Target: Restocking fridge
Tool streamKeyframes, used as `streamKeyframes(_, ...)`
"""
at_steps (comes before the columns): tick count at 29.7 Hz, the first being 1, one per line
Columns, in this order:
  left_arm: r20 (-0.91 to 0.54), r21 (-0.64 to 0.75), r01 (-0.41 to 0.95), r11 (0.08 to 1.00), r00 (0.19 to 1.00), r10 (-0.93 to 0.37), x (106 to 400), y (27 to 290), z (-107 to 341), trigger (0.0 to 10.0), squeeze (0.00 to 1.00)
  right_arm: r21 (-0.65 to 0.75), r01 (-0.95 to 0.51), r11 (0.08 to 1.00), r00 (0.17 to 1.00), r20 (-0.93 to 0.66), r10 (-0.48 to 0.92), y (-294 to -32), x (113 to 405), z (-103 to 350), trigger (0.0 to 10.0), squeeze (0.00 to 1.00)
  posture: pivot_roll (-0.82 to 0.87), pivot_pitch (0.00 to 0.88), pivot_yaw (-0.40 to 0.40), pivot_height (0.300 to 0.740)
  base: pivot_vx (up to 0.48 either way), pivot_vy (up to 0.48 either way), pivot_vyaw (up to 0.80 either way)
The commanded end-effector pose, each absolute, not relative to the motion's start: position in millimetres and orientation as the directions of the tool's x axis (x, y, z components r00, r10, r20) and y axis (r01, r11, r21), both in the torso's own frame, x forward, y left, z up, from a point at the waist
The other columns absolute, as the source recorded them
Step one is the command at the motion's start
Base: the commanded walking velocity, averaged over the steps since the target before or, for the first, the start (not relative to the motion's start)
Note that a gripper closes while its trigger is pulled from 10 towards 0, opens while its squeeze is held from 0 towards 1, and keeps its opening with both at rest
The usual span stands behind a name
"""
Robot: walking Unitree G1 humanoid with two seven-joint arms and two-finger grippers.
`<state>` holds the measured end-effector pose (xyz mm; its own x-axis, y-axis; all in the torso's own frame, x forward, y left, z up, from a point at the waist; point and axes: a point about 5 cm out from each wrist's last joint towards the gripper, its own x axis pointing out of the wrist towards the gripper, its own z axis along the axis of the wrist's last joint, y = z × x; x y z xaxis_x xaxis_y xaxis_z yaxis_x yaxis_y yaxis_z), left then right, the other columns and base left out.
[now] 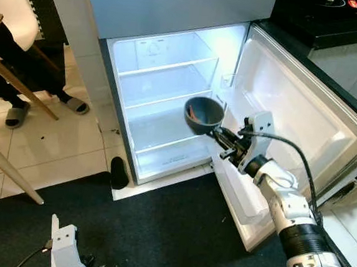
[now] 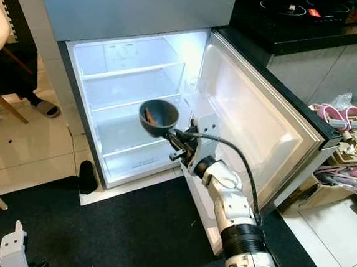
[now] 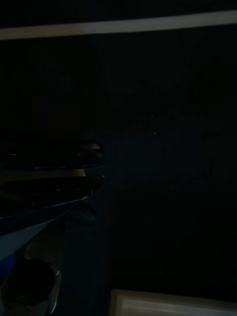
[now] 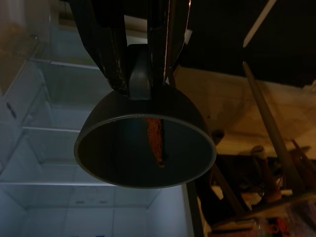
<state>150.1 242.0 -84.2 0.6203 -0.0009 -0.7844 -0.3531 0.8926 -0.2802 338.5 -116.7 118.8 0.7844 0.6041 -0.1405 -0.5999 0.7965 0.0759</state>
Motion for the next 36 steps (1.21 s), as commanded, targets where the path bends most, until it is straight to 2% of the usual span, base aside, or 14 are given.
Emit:
streamKeyframes(1,-0.808,-0.28,-0.374,0.884,0.589,-0.007,139,233,-91,10.0,0.0,0.05,-0.606,0.794,0.784,-0.128,0.607,-116,342,122,10.0,0.0,-0.09,0.029,-0.014,0.74,0.285,0.0,0.0)
streamKeyframes(5,-0.814,-0.294,-0.421,0.858,0.58,0.006,132,227,-95,10.0,0.0,0.007,-0.616,0.788,0.78,-0.139,0.61,-113,345,121,10.0,0.0,-0.08,0.023,-0.004,0.74,0.279,0.0,0.0)
streamKeyframes(17,-0.817,-0.287,-0.405,0.868,0.577,0.0,134,227,-95,10.0,0.0,0.048,-0.61,0.791,0.786,-0.09,0.612,-107,349,126,10.0,0.0,-0.06,0.03,0.026,0.74,0.306,0.0,0.0)
streamKeyframes(25,-0.806,-0.269,-0.392,0.88,0.592,0.018,137,240,-90,10.0,0.0,0.087,-0.602,0.794,0.794,-0.041,0.606,-104,348,126,10.0,0.0,-0.06,0.025,0.045,0.74,0.328,0.0,0.0)
streamKeyframes(36,-0.818,-0.273,-0.391,0.879,0.576,0.002,130,233,-94,10.0,0.0,0.114,-0.632,0.767,0.771,-0.012,0.637,-97,345,124,10.0,0.0,-0.04,0.024,0.052,0.74,0.33,0.0,0.0)
